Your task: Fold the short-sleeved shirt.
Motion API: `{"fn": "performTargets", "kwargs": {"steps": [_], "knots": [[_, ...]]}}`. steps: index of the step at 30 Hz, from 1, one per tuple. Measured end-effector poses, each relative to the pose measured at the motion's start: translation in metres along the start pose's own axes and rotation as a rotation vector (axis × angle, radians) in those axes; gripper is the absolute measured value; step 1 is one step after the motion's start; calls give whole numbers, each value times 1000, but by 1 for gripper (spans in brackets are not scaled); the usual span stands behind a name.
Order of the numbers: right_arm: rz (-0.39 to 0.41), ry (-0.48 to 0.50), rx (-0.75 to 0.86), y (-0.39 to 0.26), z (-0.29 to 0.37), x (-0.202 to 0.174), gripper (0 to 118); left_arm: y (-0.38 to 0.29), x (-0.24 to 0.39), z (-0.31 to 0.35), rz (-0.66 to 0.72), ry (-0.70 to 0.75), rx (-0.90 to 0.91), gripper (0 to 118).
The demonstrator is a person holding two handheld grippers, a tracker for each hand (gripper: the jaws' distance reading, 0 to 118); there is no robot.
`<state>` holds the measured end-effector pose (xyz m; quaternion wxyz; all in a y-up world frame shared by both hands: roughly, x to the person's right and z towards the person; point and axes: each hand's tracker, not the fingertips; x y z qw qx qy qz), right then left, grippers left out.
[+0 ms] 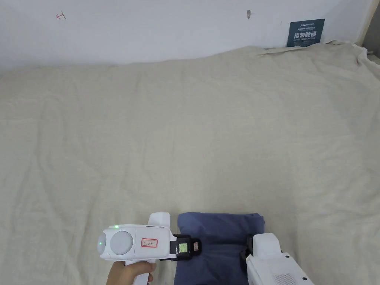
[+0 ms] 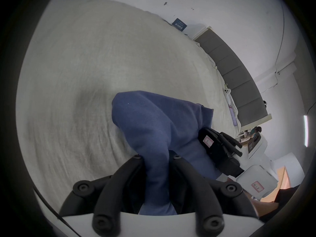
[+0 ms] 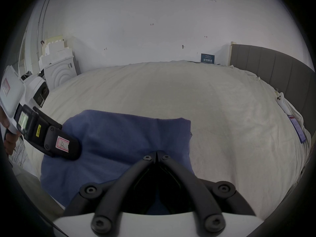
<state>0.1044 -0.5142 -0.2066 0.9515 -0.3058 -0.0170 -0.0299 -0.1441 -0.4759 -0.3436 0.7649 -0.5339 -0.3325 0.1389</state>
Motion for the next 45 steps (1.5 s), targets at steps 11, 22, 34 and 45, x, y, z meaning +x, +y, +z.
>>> {"fn": "performTargets", "kwargs": {"steps": [11, 22, 34, 45], "knots": [[-4, 1, 297, 85, 79, 33, 0, 37, -9, 60, -137, 62, 22, 16], [81, -72, 499, 153, 139, 47, 0, 79, -105, 178, -113, 325, 75, 16], [108, -108, 520, 162, 130, 43, 0, 95, -200, 273, 34, 591, 70, 16], [94, -102, 461, 153, 125, 45, 0, 78, -240, 234, 183, 698, 37, 17]]}}
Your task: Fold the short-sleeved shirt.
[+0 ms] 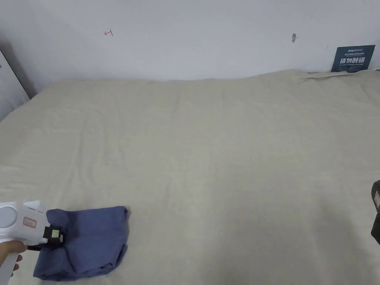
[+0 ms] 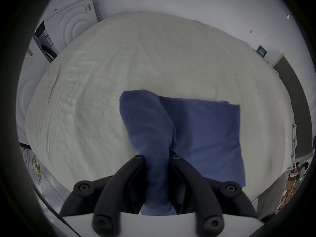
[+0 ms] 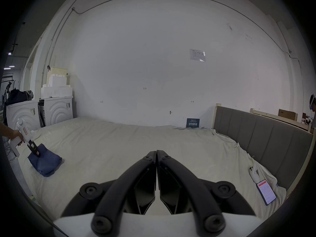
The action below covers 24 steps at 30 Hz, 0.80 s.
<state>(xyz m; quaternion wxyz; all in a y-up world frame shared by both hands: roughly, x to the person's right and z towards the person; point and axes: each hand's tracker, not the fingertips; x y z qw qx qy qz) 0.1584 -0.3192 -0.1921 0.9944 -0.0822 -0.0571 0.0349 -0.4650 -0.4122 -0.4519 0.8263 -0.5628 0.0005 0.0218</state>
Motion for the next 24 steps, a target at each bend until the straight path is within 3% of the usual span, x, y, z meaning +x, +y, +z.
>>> {"fn": "performTargets", "kwargs": {"steps": [3, 4, 6, 7, 8, 10, 11, 24], "knots": [[-12, 6, -14, 3, 4, 2, 0, -2, 7, -6, 10, 40, -5, 21], [-11, 5, -15, 3, 5, 2, 0, -1, 7, -6, 5, 56, -5, 28], [-9, 3, -14, 8, 7, 2, 0, -2, 12, -5, -3, 107, 0, 51], [-11, 4, -13, 9, 8, 3, 0, -3, 15, -4, -22, 142, -3, 70], [-13, 7, -12, 10, 9, 5, 0, -4, 14, -2, -35, 164, 2, 81], [-15, 11, -11, 12, 0, -4, 0, -6, 17, 9, -40, 178, 34, 102], [-18, 13, -9, 14, 0, -4, 0, -7, 18, 17, -36, 170, 57, 106], [-19, 0, 30, 44, 3, 13, 0, -36, 79, 169, -11, 117, 685, 107]]}}
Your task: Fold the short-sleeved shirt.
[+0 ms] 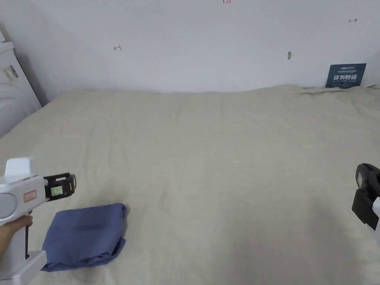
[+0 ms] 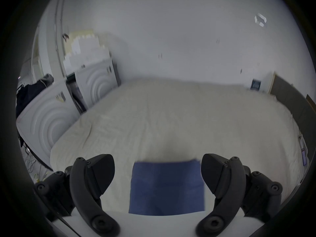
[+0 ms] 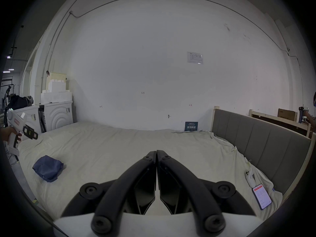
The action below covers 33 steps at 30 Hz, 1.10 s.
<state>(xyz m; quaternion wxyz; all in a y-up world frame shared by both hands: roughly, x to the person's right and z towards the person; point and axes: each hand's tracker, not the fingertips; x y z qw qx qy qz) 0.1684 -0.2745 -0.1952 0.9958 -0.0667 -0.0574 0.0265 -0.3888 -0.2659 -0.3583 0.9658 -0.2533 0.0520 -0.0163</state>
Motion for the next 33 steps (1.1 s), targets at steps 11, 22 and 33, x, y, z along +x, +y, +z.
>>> {"fn": "performTargets", "kwargs": {"steps": [11, 22, 33], "knots": [[7, -3, 40, 17, 6, 12, 0, 6, 76, 89, 2, -19, 463, 118], [7, -29, 64, 10, 14, 18, 0, -42, 165, 95, 0, -94, 608, 117], [15, -84, 99, -1, 19, 23, 0, -77, 235, 97, -57, -80, 672, 90]]}}
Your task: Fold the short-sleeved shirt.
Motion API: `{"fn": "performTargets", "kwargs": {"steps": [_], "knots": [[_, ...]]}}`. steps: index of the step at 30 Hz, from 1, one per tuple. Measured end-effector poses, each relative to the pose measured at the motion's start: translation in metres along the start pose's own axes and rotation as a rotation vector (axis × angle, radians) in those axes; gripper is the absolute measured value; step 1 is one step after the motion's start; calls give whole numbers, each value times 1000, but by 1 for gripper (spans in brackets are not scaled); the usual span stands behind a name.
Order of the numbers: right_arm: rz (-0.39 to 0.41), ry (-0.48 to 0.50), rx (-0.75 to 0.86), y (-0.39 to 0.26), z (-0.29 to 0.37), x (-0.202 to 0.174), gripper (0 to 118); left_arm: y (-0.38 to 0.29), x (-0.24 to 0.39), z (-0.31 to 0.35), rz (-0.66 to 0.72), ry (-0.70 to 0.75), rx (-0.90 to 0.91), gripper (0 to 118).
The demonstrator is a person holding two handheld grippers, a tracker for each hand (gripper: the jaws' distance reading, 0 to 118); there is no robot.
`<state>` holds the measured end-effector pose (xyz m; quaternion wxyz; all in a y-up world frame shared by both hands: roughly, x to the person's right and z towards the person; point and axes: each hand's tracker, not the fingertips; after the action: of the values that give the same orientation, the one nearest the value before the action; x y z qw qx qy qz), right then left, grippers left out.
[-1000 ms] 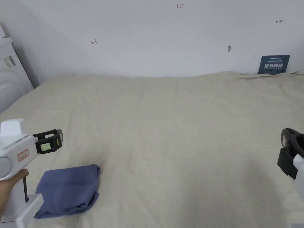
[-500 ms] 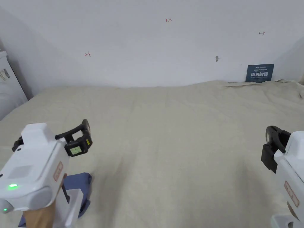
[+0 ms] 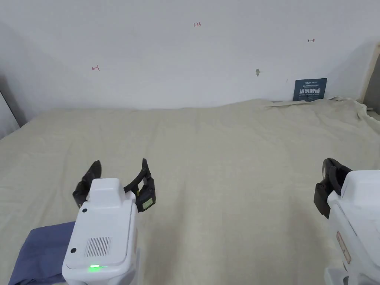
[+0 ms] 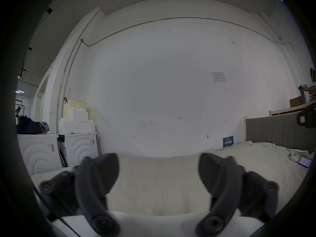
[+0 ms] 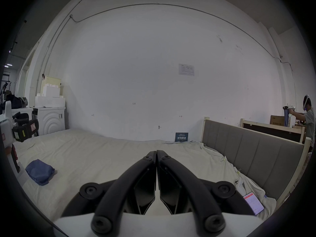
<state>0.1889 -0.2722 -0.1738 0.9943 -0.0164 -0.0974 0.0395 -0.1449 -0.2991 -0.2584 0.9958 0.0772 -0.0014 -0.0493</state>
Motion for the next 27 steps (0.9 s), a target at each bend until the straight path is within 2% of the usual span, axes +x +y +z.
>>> {"fn": "performTargets", "kwargs": {"steps": [4, 8, 27], "knots": [[-5, -12, 2, -4, 0, 5, 0, -3, 11, 3, -9, -32, -9, 28], [-11, -17, -2, -7, -2, 9, 0, -4, 15, 2, 9, -88, -52, 1], [-9, -16, 2, -8, -1, 11, 0, -5, 23, -1, -9, -111, -78, 0]]}}
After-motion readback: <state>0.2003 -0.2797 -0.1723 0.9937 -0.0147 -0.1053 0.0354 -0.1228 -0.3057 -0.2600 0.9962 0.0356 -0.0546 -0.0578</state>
